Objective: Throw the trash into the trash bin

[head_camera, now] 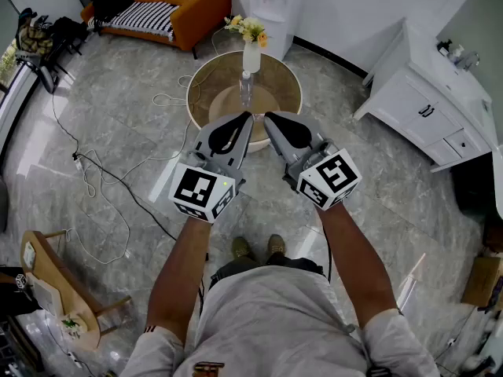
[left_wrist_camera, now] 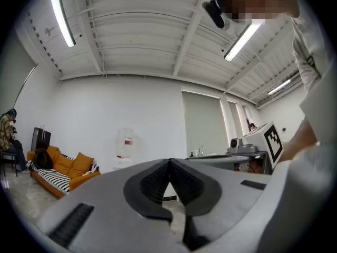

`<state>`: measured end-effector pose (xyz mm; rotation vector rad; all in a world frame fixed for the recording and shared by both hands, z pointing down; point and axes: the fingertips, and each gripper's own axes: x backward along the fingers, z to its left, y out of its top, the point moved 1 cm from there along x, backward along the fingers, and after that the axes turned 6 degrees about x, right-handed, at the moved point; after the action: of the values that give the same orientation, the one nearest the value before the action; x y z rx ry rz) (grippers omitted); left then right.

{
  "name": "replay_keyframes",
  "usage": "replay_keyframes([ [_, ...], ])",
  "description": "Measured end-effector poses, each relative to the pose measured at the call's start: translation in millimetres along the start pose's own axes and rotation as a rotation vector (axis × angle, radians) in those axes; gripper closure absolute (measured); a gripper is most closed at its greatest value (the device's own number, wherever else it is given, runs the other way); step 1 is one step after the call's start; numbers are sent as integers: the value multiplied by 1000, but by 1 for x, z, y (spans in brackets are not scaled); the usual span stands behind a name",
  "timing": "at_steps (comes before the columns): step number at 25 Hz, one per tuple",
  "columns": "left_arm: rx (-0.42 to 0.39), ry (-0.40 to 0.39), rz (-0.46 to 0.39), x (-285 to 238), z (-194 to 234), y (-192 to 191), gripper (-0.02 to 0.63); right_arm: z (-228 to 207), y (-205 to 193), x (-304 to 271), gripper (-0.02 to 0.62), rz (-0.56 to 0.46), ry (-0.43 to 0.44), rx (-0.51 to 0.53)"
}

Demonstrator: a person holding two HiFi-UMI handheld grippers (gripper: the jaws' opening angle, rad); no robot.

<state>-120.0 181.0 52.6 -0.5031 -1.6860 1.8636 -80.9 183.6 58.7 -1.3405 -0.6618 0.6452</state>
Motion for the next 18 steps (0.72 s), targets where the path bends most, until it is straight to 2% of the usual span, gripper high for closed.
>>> replay_keyframes([
  [12,28,-14,-2,14,36,-7,606,16,-9,-31,594,-7,0,-7],
  [18,37,-14,-7,15,62,-19,606,3,-26,-41,594,42,-23,25],
])
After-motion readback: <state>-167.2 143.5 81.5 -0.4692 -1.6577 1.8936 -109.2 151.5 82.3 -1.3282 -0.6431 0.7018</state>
